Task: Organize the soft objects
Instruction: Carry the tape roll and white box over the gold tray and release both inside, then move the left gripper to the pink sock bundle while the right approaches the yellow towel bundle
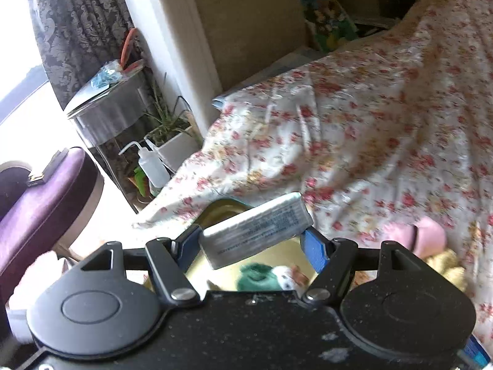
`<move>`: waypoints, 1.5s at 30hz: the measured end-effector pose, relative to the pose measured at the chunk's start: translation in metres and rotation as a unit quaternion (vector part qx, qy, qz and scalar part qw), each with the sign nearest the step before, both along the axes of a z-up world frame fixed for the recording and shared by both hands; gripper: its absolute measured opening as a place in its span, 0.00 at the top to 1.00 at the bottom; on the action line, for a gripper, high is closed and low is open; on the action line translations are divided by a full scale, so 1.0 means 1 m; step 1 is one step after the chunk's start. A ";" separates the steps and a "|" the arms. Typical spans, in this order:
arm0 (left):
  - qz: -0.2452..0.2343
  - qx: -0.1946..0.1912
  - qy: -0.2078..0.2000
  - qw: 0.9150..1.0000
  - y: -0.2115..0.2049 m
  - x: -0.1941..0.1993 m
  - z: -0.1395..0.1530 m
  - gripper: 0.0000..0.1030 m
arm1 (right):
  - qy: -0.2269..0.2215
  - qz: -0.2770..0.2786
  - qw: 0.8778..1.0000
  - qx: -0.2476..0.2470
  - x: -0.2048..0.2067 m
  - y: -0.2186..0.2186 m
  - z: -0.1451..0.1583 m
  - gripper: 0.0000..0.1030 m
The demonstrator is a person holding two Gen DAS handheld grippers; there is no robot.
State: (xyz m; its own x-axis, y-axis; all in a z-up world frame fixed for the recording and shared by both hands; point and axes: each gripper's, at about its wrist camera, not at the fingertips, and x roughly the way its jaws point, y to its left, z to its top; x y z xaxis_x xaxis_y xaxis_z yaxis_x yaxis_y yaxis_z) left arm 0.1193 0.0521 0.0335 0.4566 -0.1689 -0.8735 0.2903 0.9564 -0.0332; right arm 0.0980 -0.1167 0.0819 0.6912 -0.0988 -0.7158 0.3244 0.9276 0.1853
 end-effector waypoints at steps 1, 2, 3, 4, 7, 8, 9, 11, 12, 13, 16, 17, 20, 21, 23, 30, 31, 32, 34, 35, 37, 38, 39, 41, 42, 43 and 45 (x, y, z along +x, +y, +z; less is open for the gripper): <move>0.000 0.001 -0.003 1.000 0.000 0.000 0.000 0.37 | -0.003 -0.002 1.000 -0.001 0.005 0.001 0.000 0.32; 0.001 0.002 -0.004 1.000 0.000 -0.001 0.001 0.32 | -0.005 -0.002 1.000 -0.001 0.009 0.002 0.001 0.31; 0.001 0.003 -0.006 1.000 -0.001 -0.001 0.001 0.30 | -0.007 -0.001 1.000 0.001 0.013 0.003 0.001 0.26; 0.000 0.003 -0.007 1.000 -0.001 -0.001 0.001 0.30 | -0.009 -0.001 1.000 0.002 0.016 0.003 0.001 0.25; 0.002 -0.004 -0.001 1.000 0.001 0.001 0.001 0.30 | -0.005 -0.003 1.000 -0.003 0.023 0.005 -0.002 0.25; 0.003 -0.006 0.001 1.000 0.002 0.001 0.001 0.30 | -0.005 -0.001 1.000 -0.005 0.020 0.005 -0.002 0.25; 0.004 -0.008 0.003 1.000 0.002 0.001 0.001 0.30 | -0.003 0.000 1.000 -0.009 0.018 0.006 -0.003 0.25; 0.005 -0.009 0.006 1.000 0.002 0.002 0.000 0.30 | -0.002 0.000 1.000 -0.015 0.012 0.006 -0.005 0.25; 0.006 -0.009 0.007 1.000 0.002 0.002 -0.001 0.30 | 0.000 -0.001 1.000 -0.017 0.009 0.005 -0.006 0.25; 0.006 -0.008 0.008 1.000 0.002 0.002 -0.001 0.30 | 0.002 -0.002 1.000 -0.017 0.006 0.003 -0.007 0.25; 0.006 -0.007 0.009 1.000 0.000 0.001 -0.002 0.30 | 0.005 -0.009 1.000 -0.014 -0.006 -0.005 -0.010 0.25; 0.006 -0.006 0.008 1.000 -0.001 0.000 -0.002 0.30 | 0.007 -0.012 1.000 -0.014 -0.011 -0.010 -0.011 0.25; 0.006 -0.004 0.007 1.000 -0.003 -0.001 -0.002 0.30 | 0.010 -0.022 1.000 -0.015 -0.025 -0.021 -0.013 0.25; 0.006 -0.005 0.008 1.000 -0.003 -0.001 -0.002 0.30 | 0.011 -0.025 1.000 -0.015 -0.030 -0.024 -0.014 0.25; 0.003 -0.005 0.009 1.000 -0.006 -0.003 -0.001 0.30 | 0.012 -0.032 0.999 -0.015 -0.043 -0.034 -0.015 0.25; -0.011 0.003 0.001 1.000 -0.023 -0.011 0.000 0.30 | 0.017 -0.060 0.998 -0.020 -0.089 -0.066 -0.018 0.25; -0.014 0.006 -0.001 1.000 -0.027 -0.013 0.000 0.30 | 0.017 -0.064 0.998 -0.020 -0.095 -0.071 -0.019 0.25; -0.017 0.007 -0.003 1.000 -0.029 -0.014 0.001 0.30 | 0.016 -0.069 0.997 -0.021 -0.102 -0.076 -0.019 0.25; -0.021 0.010 -0.005 1.000 -0.034 -0.016 0.001 0.29 | 0.018 -0.075 0.997 -0.026 -0.113 -0.083 -0.020 0.24; -0.023 0.011 -0.005 1.000 -0.037 -0.017 0.001 0.29 | 0.019 -0.080 0.996 -0.031 -0.119 -0.087 -0.022 0.24; -0.027 0.012 -0.006 1.000 -0.042 -0.020 0.001 0.29 | 0.021 -0.085 0.995 -0.036 -0.127 -0.091 -0.023 0.24; -0.030 0.012 -0.007 0.999 -0.045 -0.021 0.002 0.29 | 0.022 -0.088 0.995 -0.036 -0.132 -0.094 -0.025 0.24; -0.033 0.013 -0.007 0.999 -0.048 -0.023 0.002 0.29 | 0.023 -0.089 0.995 -0.036 -0.135 -0.096 -0.027 0.24; -0.039 0.014 -0.009 0.999 -0.055 -0.025 0.002 0.29 | 0.027 -0.093 0.995 -0.036 -0.140 -0.101 -0.030 0.23; -0.041 0.015 -0.009 0.999 -0.058 -0.027 0.002 0.29 | 0.028 -0.095 0.994 -0.037 -0.143 -0.102 -0.032 0.23; -0.045 0.015 -0.009 0.999 -0.060 -0.028 0.002 0.29 | 0.030 -0.097 0.994 -0.037 -0.145 -0.104 -0.034 0.23; -0.049 0.015 -0.009 0.999 -0.066 -0.030 0.002 0.29 | 0.032 -0.101 0.994 -0.034 -0.149 -0.109 -0.037 0.23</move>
